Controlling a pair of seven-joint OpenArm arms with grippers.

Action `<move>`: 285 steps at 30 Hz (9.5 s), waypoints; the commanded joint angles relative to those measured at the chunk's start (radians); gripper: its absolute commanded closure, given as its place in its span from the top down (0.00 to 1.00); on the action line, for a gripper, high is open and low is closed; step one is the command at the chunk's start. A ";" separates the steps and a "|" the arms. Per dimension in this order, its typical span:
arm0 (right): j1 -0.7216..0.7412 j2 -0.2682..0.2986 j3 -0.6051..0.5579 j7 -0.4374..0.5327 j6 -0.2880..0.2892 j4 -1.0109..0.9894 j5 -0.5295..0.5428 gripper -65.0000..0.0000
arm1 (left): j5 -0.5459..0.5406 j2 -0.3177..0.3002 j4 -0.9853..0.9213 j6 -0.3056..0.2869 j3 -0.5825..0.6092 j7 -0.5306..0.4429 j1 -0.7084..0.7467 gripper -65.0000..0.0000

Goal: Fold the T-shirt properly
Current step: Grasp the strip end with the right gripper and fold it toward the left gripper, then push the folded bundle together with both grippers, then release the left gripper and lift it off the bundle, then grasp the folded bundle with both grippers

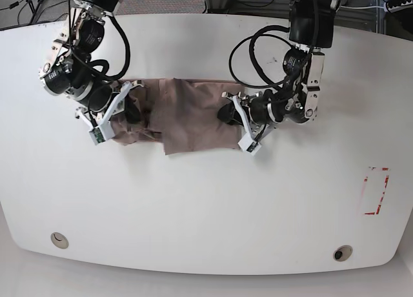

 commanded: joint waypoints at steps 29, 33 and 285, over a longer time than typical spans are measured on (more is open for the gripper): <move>0.091 -0.078 -0.197 0.057 0.004 0.020 0.022 0.01 | 0.076 0.032 -0.043 0.038 0.047 0.070 -0.001 0.12; 0.102 -0.057 -0.170 0.054 0.004 0.020 0.022 0.01 | 0.076 0.030 -0.043 0.038 0.047 0.070 -0.001 0.12; 0.176 0.273 -0.355 0.848 0.020 -0.653 -0.354 0.15 | 0.457 0.012 0.188 -0.048 0.126 -0.066 0.068 0.49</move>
